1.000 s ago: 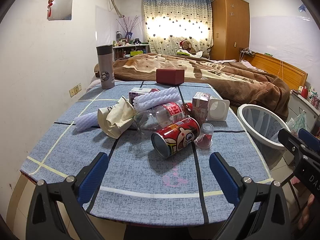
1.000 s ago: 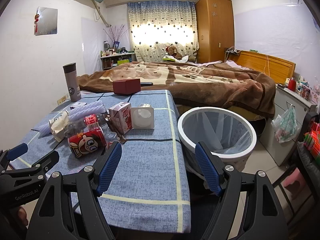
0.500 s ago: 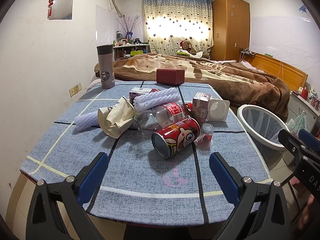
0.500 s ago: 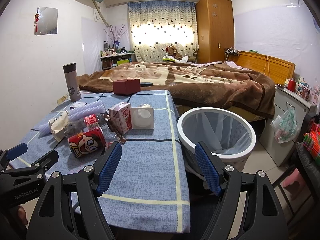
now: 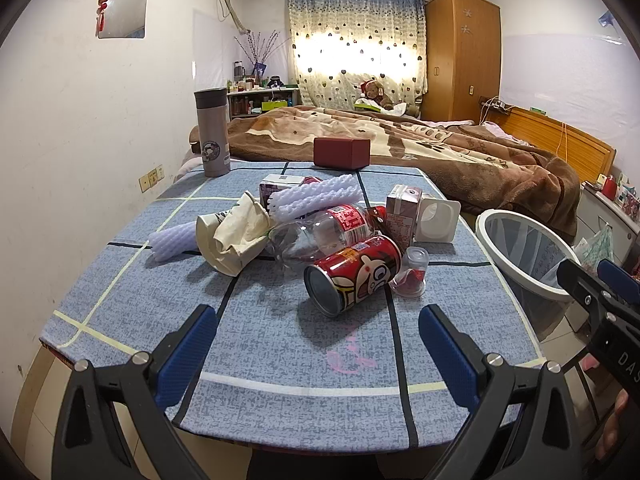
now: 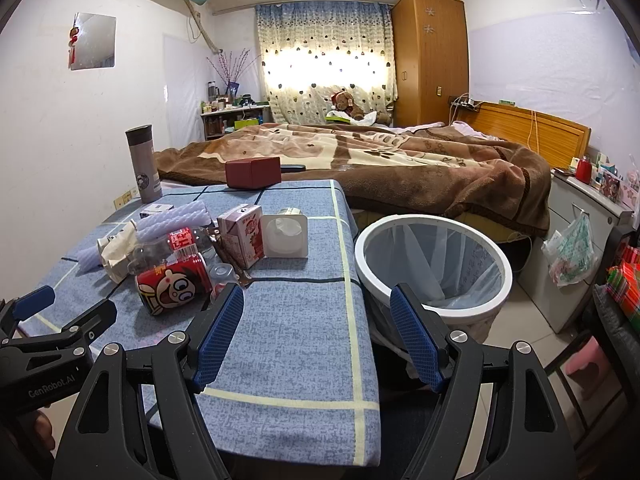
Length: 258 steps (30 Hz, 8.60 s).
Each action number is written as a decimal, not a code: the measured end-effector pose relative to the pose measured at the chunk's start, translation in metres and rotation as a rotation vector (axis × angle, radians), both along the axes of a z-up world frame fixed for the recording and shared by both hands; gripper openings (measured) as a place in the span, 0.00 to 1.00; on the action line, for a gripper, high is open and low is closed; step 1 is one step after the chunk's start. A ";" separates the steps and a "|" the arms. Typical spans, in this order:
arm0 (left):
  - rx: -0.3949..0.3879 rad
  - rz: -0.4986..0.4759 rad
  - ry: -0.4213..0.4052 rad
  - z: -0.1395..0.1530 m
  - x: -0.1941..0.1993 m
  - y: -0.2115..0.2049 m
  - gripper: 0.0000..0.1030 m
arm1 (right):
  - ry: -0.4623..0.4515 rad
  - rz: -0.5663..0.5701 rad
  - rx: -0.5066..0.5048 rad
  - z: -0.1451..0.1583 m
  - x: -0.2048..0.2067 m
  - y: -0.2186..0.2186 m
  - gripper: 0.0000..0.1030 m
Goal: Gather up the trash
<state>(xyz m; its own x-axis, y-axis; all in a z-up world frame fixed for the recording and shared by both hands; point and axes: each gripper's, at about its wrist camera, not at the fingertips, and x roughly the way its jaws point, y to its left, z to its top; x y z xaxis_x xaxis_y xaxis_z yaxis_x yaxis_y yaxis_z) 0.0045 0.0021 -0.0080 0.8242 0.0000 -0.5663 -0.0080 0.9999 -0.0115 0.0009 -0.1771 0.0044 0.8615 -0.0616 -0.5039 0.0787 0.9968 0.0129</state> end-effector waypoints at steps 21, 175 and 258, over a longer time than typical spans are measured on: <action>-0.002 0.001 0.003 0.002 -0.001 0.001 0.99 | -0.002 0.000 -0.002 0.001 0.001 0.000 0.75; -0.079 -0.692 0.231 0.006 0.150 -0.242 0.54 | 0.214 -0.147 0.121 -0.034 0.105 -0.194 0.08; -0.080 -0.013 0.119 -0.011 0.128 0.144 0.73 | 0.293 0.325 0.092 -0.050 0.122 0.052 0.44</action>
